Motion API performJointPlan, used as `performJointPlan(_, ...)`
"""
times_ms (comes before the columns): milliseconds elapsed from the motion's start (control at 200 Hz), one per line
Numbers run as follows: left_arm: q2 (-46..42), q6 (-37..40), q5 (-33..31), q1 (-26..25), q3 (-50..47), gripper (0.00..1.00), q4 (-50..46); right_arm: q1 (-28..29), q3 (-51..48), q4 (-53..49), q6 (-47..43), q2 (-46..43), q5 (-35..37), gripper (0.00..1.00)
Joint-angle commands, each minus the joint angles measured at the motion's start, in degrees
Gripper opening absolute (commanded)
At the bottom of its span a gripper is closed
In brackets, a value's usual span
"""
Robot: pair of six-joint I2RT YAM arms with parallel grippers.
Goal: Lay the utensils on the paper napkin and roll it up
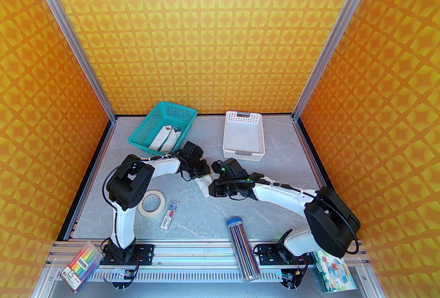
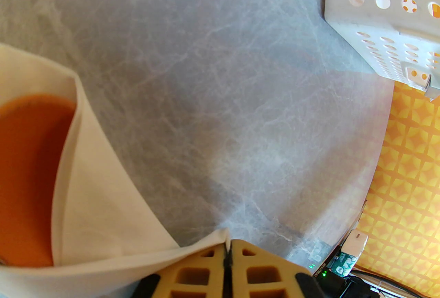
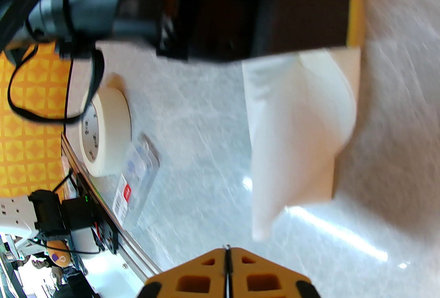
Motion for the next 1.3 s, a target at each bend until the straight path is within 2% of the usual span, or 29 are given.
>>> performJointPlan(0,1.69,0.58,-0.94,-0.42,-0.89,0.08,-0.90,-0.35,1.95,5.54,1.74,3.40,-0.87,0.08)
performJointPlan(160,1.62,0.64,-0.94,-0.35,-0.82,0.08,-1.10,-0.48,2.64,8.66,2.61,8.13,-1.41,0.07)
performJointPlan(980,0.78,0.62,-0.95,-0.35,-0.82,0.09,-1.03,-2.87,1.18,6.70,-0.19,13.95,0.66,0.06)
performJointPlan(1295,-2.25,2.96,-0.99,-0.06,3.11,0.20,-4.93,-2.87,-1.48,4.77,-1.07,15.53,0.88,0.06)
